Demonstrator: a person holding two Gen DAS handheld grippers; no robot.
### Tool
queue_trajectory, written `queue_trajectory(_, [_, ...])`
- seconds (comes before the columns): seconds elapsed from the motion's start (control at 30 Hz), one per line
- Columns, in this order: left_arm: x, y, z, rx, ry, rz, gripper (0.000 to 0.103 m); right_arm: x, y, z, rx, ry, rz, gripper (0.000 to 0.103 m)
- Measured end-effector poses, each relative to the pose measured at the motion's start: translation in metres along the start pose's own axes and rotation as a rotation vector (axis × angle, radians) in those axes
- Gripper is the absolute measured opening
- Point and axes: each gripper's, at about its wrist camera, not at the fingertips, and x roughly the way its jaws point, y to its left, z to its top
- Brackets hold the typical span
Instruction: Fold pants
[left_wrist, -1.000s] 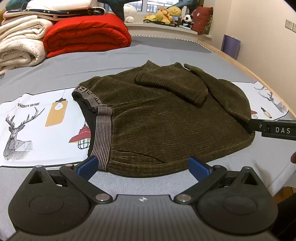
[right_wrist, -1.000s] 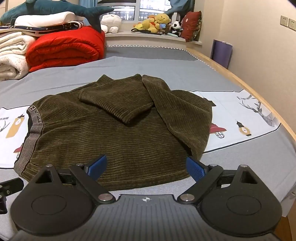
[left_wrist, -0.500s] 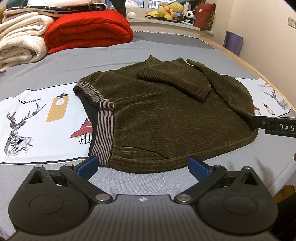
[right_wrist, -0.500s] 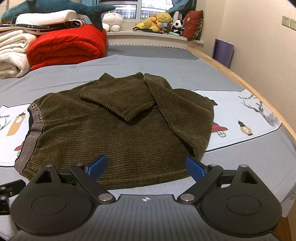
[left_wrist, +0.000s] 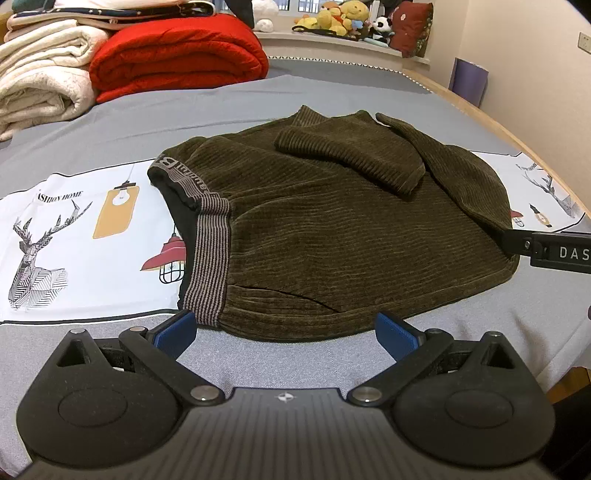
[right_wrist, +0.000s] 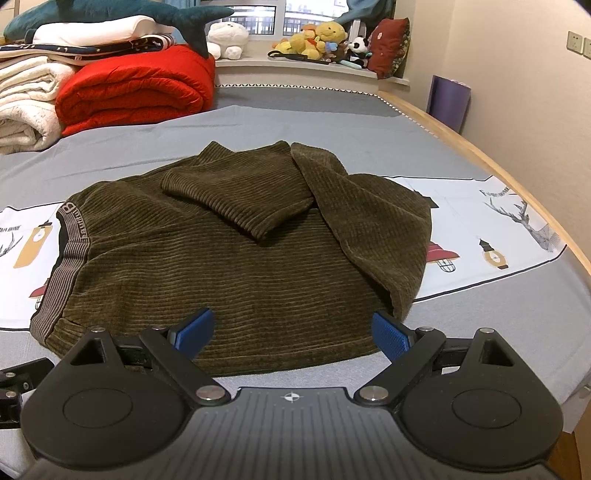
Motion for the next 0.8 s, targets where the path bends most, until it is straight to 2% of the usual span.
queue_trajectory(0.8, [0.0016,-0.0035,-0.0003,0.006,0.003,0.0,0.103,0.0004,0.0029,0.0013,-0.012,-0.001,0.001,0.093])
